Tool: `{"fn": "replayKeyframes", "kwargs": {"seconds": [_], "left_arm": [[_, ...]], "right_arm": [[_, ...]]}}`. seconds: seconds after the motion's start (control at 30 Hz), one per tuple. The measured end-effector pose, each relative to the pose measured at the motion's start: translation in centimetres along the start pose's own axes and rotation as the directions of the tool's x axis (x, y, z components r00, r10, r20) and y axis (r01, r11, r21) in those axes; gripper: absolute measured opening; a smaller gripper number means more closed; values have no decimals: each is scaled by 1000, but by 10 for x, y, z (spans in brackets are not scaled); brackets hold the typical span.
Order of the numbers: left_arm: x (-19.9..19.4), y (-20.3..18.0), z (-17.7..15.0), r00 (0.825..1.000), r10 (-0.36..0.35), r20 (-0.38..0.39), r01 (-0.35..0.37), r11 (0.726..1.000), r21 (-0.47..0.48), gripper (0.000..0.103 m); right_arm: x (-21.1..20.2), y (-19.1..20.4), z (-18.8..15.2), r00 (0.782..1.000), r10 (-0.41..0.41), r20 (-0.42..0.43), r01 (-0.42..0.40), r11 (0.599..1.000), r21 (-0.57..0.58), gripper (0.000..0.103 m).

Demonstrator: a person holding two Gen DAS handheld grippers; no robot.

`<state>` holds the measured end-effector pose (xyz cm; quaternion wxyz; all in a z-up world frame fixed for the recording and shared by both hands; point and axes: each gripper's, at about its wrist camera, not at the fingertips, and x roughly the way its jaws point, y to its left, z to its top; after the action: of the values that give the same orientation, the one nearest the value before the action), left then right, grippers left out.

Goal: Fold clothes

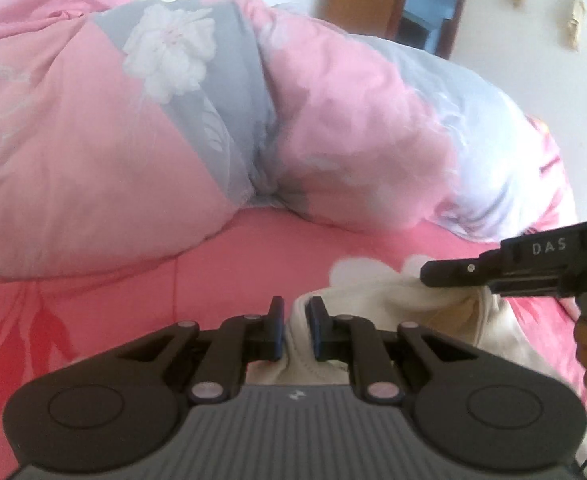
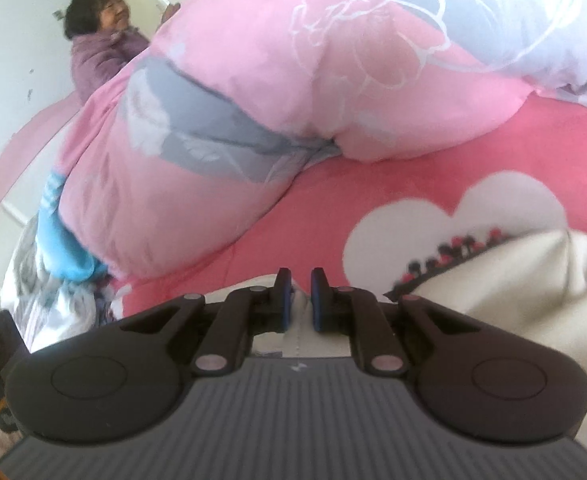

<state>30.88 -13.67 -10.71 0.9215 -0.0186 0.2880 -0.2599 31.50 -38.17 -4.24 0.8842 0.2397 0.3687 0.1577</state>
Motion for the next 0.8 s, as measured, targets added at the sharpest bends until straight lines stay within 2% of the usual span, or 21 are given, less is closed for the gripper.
{"fn": "replayKeyframes", "kwargs": {"seconds": [0.1,0.17,0.23,0.27,0.33,0.43,0.5,0.57,0.63,0.67,0.77,0.8], "left_arm": [[-15,-8,-19,1000,-11,-1,11,999,46,15],[-19,-9,-32,999,-31,-31,33,997,77,18],[-25,-6,-46,997,-61,-48,65,993,96,30],[-32,-5,-52,996,-83,-40,87,991,99,34],[-47,-1,-62,991,-136,-11,137,986,96,52],[-70,7,-69,972,-223,76,219,974,52,59],[-76,11,-65,966,-228,119,229,973,4,62],[-66,11,-55,979,-177,98,181,983,-38,62],[-45,6,-47,996,-84,9,84,995,-49,59],[-34,3,-47,998,-43,-34,42,998,-39,58],[-16,-6,-59,997,15,-70,-11,999,47,59],[-16,-10,-64,998,24,-59,-20,997,75,60]], "right_arm": [[-10,1,-20,1000,2,-5,-2,999,-44,9],[-16,0,-36,1000,8,-14,-9,997,-79,9],[-18,-4,-54,999,22,-36,-26,993,-119,10],[-19,-6,-62,999,28,-47,-34,990,-138,10],[-18,-12,-75,997,32,-70,-43,987,-156,11],[-18,-22,-92,996,38,-83,-51,985,-164,12],[-19,-35,-100,995,71,-73,-79,989,-125,12],[-23,-54,-104,989,138,-45,-140,990,-24,12],[-26,-67,-106,984,178,-27,-176,982,62,11],[-28,-71,-107,982,187,-21,-185,979,86,11],[-40,-64,-105,989,148,-16,-147,987,66,11],[-47,-57,-103,992,123,-4,-123,992,24,13]]}}
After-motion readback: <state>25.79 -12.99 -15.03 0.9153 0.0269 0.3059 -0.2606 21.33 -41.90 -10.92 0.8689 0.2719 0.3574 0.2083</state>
